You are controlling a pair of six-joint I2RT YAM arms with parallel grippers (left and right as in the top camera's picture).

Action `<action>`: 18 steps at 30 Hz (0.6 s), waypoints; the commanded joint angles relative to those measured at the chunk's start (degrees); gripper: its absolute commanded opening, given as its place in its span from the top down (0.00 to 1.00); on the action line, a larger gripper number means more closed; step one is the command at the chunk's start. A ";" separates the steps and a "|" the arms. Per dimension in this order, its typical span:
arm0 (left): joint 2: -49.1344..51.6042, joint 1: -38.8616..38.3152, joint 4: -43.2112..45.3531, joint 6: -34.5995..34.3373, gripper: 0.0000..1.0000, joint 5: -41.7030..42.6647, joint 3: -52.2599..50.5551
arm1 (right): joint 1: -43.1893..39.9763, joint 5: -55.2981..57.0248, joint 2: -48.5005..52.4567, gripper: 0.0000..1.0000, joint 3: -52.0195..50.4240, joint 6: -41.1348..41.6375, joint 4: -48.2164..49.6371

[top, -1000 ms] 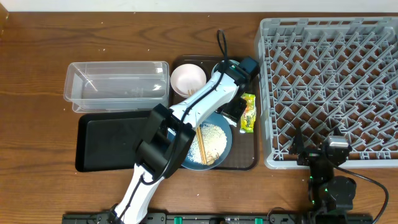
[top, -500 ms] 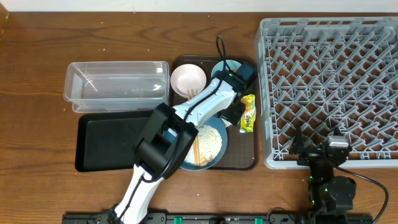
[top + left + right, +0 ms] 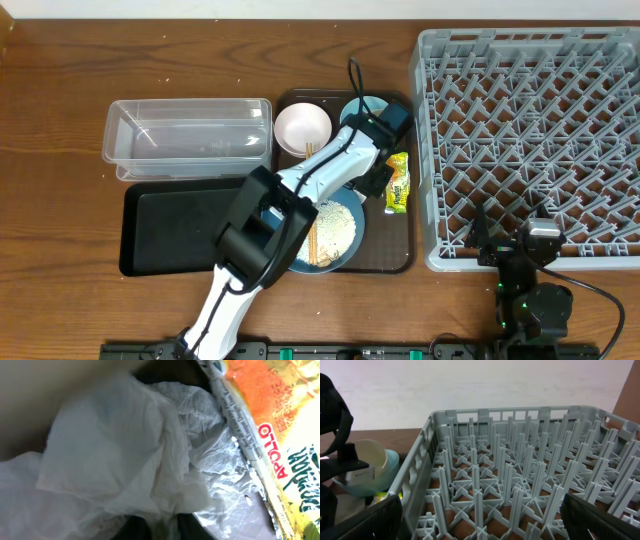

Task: Sort waste into correct bins and load items into the dishwasher rack
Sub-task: 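Lower the left gripper and grasp the white tissue, then carry the tissue left and drop it into the clear bin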

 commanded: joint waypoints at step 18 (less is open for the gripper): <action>-20.20 1.66 -1.75 -0.15 0.94 -14.36 -0.87 | -0.02 0.15 -0.22 0.01 -0.07 0.57 -0.22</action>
